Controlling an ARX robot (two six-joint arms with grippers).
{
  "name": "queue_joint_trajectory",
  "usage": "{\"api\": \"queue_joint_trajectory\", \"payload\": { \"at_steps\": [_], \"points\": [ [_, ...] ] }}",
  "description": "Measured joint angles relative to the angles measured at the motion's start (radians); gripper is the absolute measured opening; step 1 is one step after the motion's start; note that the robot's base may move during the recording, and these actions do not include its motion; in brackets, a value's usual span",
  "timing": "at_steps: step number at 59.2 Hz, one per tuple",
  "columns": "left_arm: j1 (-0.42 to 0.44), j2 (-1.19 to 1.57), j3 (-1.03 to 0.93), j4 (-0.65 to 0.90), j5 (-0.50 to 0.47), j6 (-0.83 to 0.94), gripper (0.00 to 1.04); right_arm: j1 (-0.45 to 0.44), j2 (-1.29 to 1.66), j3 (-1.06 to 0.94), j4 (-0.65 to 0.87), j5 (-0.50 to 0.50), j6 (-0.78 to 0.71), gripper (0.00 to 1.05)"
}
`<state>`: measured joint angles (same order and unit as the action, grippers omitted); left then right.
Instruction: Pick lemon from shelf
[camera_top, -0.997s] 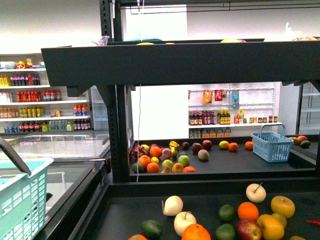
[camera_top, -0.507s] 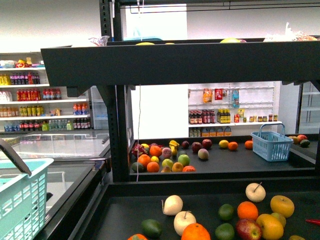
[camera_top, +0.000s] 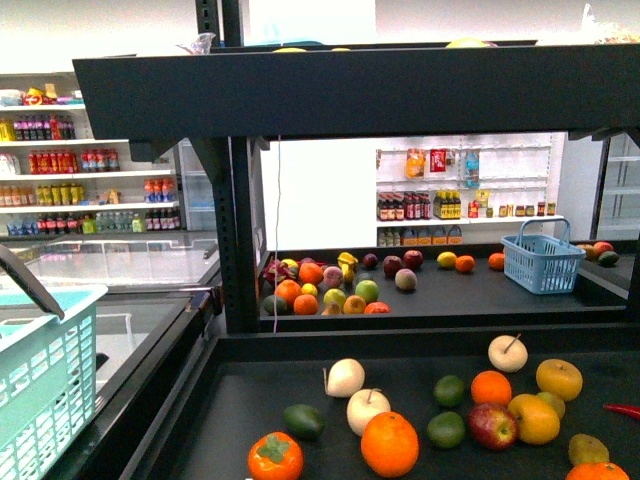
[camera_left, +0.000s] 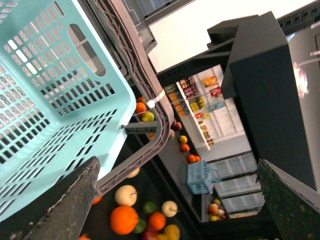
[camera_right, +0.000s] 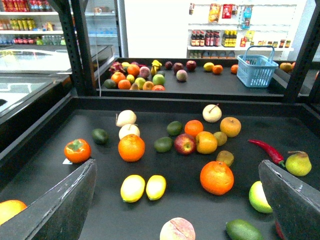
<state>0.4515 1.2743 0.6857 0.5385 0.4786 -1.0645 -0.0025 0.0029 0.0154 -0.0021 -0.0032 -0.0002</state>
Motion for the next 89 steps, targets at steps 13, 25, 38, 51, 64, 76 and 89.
{"api": "queue_joint_trajectory", "payload": {
  "at_steps": [13, 25, 38, 51, 64, 76, 89],
  "points": [
    [-0.013, 0.269, 0.201, 0.082, -0.048, -0.23, 0.97, 0.0, 0.0, 0.0, 0.0, 0.0, 0.0, 0.97],
    [-0.025, 0.405, 0.308, 0.068, -0.084, -0.278, 0.97, 0.0, 0.0, 0.0, 0.0, 0.0, 0.0, 0.97],
    [-0.041, 0.512, 0.417, 0.089, -0.103, -0.298, 0.97, 0.0, 0.0, 0.0, 0.0, 0.0, 0.0, 0.97],
    [-0.095, 0.661, 0.621, 0.085, -0.169, -0.293, 0.87, 0.0, 0.0, 0.0, 0.0, 0.0, 0.0, 0.97],
    [-0.095, 0.67, 0.619, 0.076, -0.185, -0.286, 0.45, 0.0, 0.0, 0.0, 0.0, 0.0, 0.0, 0.97],
    [-0.094, 0.653, 0.586, 0.047, -0.164, -0.261, 0.16, 0.0, 0.0, 0.0, 0.0, 0.0, 0.0, 0.97],
    [-0.098, 0.542, 0.497, 0.005, -0.095, -0.102, 0.12, 0.0, 0.0, 0.0, 0.0, 0.0, 0.0, 0.97]
  ]
}}
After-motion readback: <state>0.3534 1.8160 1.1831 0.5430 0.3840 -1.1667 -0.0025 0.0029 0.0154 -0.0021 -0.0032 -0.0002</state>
